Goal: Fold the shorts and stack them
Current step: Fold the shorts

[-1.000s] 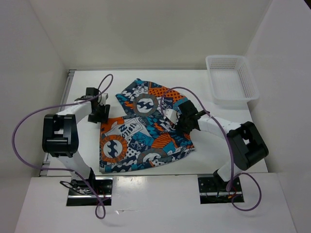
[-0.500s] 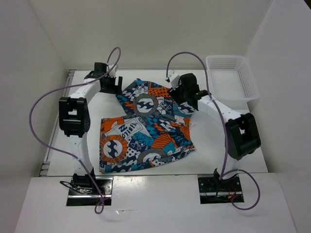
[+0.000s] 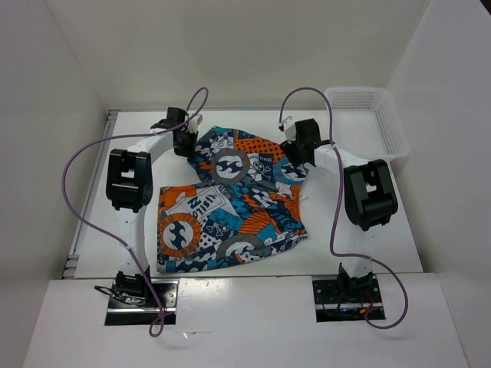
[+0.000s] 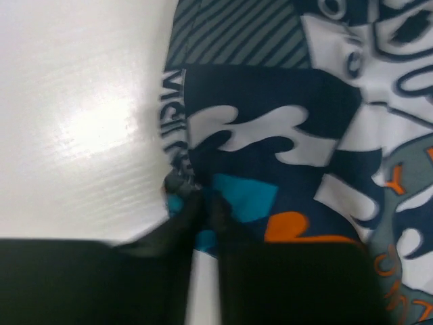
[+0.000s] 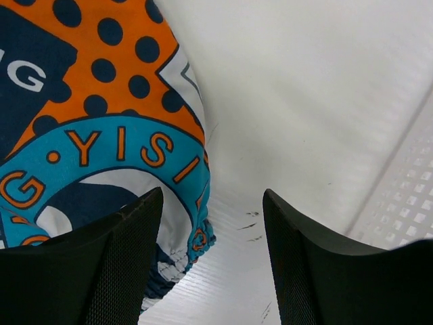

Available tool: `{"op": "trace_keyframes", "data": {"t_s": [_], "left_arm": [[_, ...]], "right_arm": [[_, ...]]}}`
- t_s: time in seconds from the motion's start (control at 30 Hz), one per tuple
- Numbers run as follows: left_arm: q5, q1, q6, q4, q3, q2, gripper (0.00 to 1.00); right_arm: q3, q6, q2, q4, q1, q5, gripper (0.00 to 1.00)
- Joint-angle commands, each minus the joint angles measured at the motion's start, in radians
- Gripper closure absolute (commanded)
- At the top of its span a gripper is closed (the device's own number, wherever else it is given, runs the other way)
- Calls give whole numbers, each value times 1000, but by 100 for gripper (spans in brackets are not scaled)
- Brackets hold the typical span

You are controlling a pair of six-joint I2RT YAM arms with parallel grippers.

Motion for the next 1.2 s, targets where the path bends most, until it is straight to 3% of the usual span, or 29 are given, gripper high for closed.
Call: {"op": "trace_keyframes", "data": {"t_s": [0.0, 0.17, 0.27, 0.3, 0.37, 0.43, 0.53, 0.63, 0.7, 0.77, 0.87, 1.07, 1.17], "left_arm": [[-24, 3, 2, -7, -71, -51, 99], [-78, 37, 2, -88, -192, -231, 100], [-113, 37, 2, -142, -290, -350, 97], [-123, 37, 2, -142, -321, -375, 94], [-182, 37, 2, -128, -427, -423, 81], [-213, 37, 2, -128, -468, -423, 79], [-213, 37, 2, -182, -479, -423, 75], [-235, 46, 2, -178, -479, -432, 70], [-236, 46, 2, -153, -406, -432, 63], [-176, 46, 2, -110, -319, -402, 44], [-84, 46, 2, -101, -93, -298, 34], [-36, 46, 2, -59, 136, -74, 22], [-26, 37, 2, -187, 378, 83, 21]], "right_arm": [[6, -2, 1, 15, 8, -2, 34], [-51, -2, 10, 15, 8, -26, 38], [-72, -16, 19, 25, 8, -17, 58], [-72, -16, 19, 25, 8, -17, 71], [-72, -30, 28, 34, 8, -17, 80], [-49, -39, 37, 25, 8, -32, 93], [-29, -39, 38, 25, 29, -32, 99], [-29, -164, 28, 13, 70, -32, 96], [-42, -289, -1, 4, 128, -23, 96], [-54, -320, -22, 16, 169, 3, 100], [-87, -350, -71, 16, 241, 26, 100], [-187, -429, -205, 10, 340, 64, 100], [-213, -429, -214, -16, 341, 55, 100]]}}
